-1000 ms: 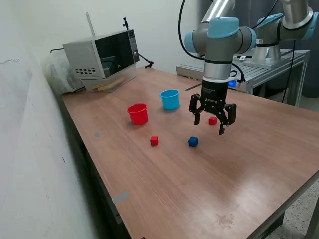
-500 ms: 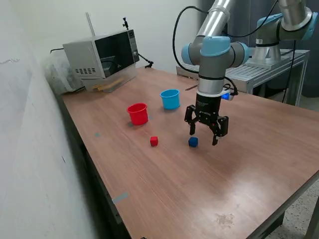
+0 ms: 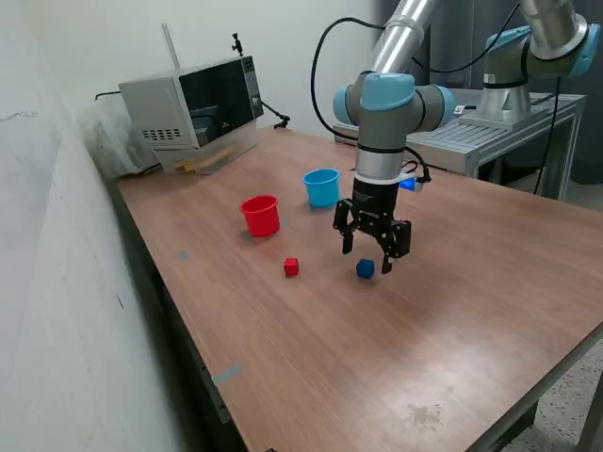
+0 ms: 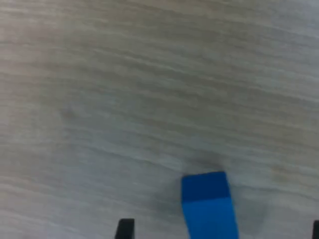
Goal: Place red objects in the red bin, and blue objects in the blue bin.
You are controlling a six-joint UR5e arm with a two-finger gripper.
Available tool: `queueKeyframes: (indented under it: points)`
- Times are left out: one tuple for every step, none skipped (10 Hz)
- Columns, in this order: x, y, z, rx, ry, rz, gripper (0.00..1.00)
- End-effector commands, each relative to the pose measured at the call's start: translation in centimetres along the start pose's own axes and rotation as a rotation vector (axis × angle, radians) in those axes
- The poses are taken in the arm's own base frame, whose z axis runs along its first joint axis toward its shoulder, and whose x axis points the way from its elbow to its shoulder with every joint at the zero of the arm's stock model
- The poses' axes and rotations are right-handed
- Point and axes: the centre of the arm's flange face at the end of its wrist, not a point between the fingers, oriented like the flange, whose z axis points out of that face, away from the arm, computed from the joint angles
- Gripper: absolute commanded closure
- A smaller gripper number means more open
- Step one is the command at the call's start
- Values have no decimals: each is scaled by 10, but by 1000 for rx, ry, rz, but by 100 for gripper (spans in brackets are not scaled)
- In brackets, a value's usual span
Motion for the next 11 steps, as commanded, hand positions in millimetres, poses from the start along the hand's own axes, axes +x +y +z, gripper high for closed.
queueKeyframes:
  points:
    - [-8,2,2,-7,-2,0,0]
    - [-8,0,8,2,-1,-10,0]
    - [-12,-2,11,7,-1,-9,0]
    - [-11,-5,14,15,2,-22,100]
    - [-11,-7,16,19,3,-30,100]
    - [-10,-7,16,21,4,-30,100]
    - [-10,-7,16,21,6,-30,100]
    - [-10,-7,16,19,6,-32,100]
    - [-11,-7,17,19,6,-38,100]
    - [-16,-7,17,20,5,-44,100]
    - [-19,-8,14,21,0,-69,100]
